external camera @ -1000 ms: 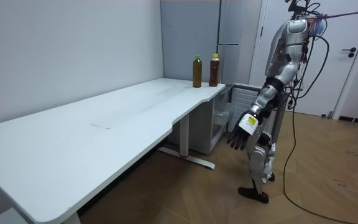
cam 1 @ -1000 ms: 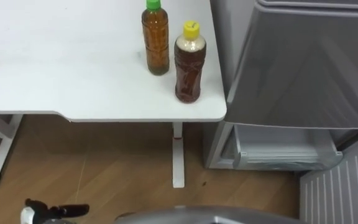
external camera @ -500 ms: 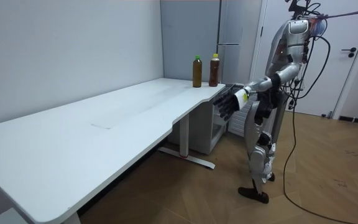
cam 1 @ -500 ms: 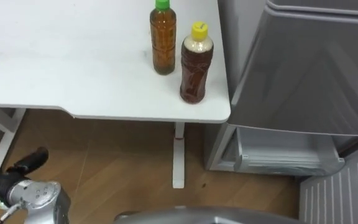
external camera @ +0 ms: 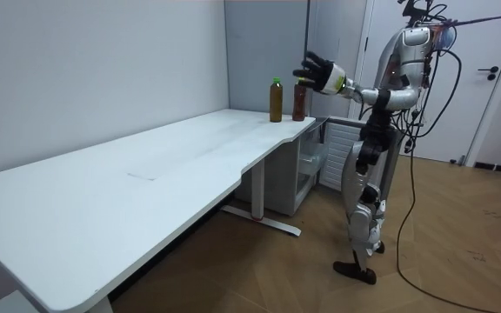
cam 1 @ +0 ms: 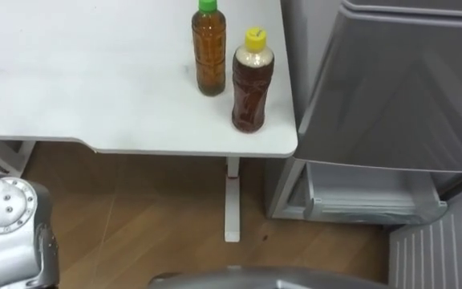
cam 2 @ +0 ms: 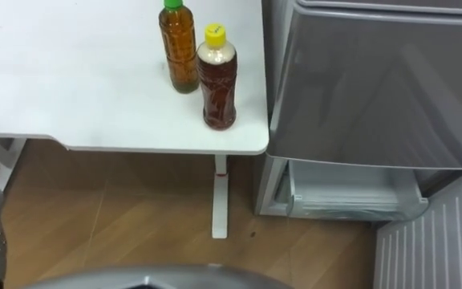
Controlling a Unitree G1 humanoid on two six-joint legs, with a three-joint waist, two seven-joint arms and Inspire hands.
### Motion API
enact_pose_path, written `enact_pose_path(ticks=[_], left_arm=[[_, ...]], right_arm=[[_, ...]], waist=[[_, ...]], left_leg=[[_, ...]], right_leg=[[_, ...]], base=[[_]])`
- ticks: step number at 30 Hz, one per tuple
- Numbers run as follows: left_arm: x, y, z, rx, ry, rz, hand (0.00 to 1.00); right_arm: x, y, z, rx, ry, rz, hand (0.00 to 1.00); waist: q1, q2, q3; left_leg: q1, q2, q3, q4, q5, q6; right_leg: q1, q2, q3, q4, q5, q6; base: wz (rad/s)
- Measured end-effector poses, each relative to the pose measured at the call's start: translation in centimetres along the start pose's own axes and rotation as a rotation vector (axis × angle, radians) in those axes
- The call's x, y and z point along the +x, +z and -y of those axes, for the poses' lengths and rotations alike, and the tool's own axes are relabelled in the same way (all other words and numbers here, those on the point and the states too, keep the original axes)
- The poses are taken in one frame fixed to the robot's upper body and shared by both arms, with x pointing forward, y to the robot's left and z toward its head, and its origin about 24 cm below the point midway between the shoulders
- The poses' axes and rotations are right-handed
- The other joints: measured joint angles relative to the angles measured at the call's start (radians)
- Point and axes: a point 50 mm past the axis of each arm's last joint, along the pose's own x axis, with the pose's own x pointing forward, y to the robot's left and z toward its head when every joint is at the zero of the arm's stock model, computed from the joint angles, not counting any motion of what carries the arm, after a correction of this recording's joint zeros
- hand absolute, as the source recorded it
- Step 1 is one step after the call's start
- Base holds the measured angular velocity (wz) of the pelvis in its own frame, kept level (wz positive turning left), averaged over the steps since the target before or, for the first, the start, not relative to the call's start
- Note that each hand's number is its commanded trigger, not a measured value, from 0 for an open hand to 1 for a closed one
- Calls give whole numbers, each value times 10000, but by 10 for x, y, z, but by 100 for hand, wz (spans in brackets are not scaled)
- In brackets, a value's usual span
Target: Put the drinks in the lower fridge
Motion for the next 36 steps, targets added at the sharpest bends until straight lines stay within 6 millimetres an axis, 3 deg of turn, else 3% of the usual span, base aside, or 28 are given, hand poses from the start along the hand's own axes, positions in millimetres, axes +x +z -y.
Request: enact_pose_path(ticks=[5, 8, 15, 27, 36], left_arm=[[1, 28, 19, -1068, -1760, 939, 0], [-1, 35, 36, -1544, -3058, 1151, 0], [-7, 52, 72, -2499, -5719, 1848, 0], [-21, 54, 94, -4615, -8796, 800, 0], [-34, 49, 105, -4667, -10691, 220, 0]], right_arm=[[0, 0, -2, -187, 233, 72, 0], [0, 1, -1, -334, 228, 71, 0], [0, 8, 0, -905, 409, 224, 0], [0, 13, -2, -959, 447, 320, 0], [0, 23, 1, -1273, 454, 374, 0]], waist=[[-179, -11, 41], [-241, 55, 116], [-478, 18, 110], [-636, -130, 177], [-850, -167, 174]], left_leg=[[-93, -10, -69, 12, 0, 0], [-103, -13, -25, 10, 0, 0], [-148, -20, 45, -7, 3, 2], [-171, 0, 290, -29, 3, 2], [-164, 2, 295, 5, 2, 2]], right_leg=[[33, 20, 22, -80, 2, -1], [5, 19, 83, -86, 2, -1], [-144, 17, 219, -64, 0, 1], [-327, 20, 507, -30, 4, 0], [-351, 21, 582, 84, 4, -1]], base=[[4], [-1], [-3], [-6], [0]])
